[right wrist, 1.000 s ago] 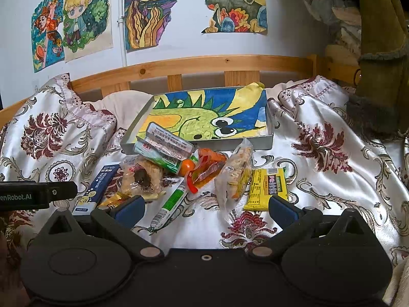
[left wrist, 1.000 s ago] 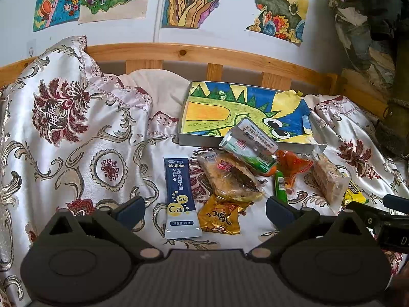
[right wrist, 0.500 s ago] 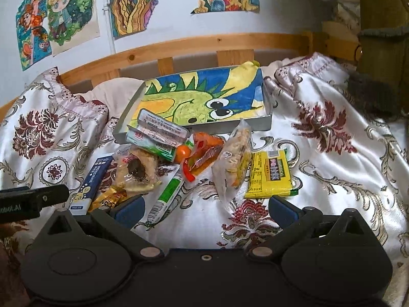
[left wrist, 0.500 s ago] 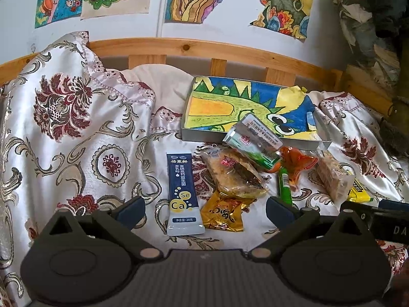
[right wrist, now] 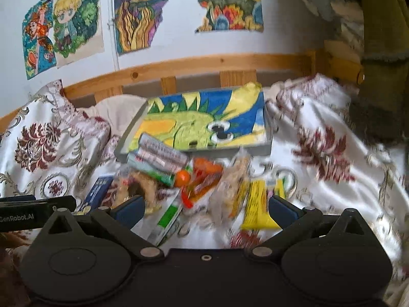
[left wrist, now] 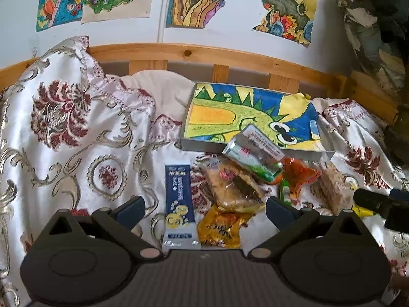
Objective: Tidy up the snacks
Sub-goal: 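Move the left tool toward the green tube snack while the right tool moves toward the clear nut bar bag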
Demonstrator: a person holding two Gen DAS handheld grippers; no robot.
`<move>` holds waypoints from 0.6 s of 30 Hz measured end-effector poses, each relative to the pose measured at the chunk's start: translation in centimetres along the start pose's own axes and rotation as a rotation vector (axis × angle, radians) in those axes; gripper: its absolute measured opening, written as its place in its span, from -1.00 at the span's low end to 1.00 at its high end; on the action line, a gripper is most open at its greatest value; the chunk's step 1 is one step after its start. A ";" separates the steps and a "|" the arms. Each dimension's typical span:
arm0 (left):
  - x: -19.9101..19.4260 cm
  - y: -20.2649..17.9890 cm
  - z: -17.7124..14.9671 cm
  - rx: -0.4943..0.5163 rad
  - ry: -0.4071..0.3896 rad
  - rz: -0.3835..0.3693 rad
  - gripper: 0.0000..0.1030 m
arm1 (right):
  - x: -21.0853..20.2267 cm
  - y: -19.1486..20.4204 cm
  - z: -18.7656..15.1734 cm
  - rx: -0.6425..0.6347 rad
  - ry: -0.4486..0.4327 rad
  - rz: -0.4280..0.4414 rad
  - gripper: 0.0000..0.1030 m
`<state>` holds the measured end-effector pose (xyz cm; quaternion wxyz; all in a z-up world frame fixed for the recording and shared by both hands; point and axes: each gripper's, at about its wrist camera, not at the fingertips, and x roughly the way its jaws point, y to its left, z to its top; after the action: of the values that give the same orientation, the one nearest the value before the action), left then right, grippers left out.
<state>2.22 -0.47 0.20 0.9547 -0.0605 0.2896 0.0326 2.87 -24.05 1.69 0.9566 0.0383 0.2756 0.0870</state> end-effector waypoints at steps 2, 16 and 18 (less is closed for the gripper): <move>0.3 -0.4 0.4 0.010 -0.006 0.004 0.99 | -0.1 -0.5 0.6 0.010 -0.060 0.009 0.99; 2.4 -1.3 2.1 -0.014 0.016 0.001 0.99 | 1.3 -4.0 4.6 0.000 -0.206 0.074 0.99; 2.7 -1.4 2.3 -0.014 0.012 0.008 0.99 | 1.8 -4.4 4.7 -0.020 -0.192 0.082 0.99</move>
<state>5.84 -1.50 0.73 0.9523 -0.0664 0.2955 0.0378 7.51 -28.15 4.16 0.9746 0.0481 0.1798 0.1249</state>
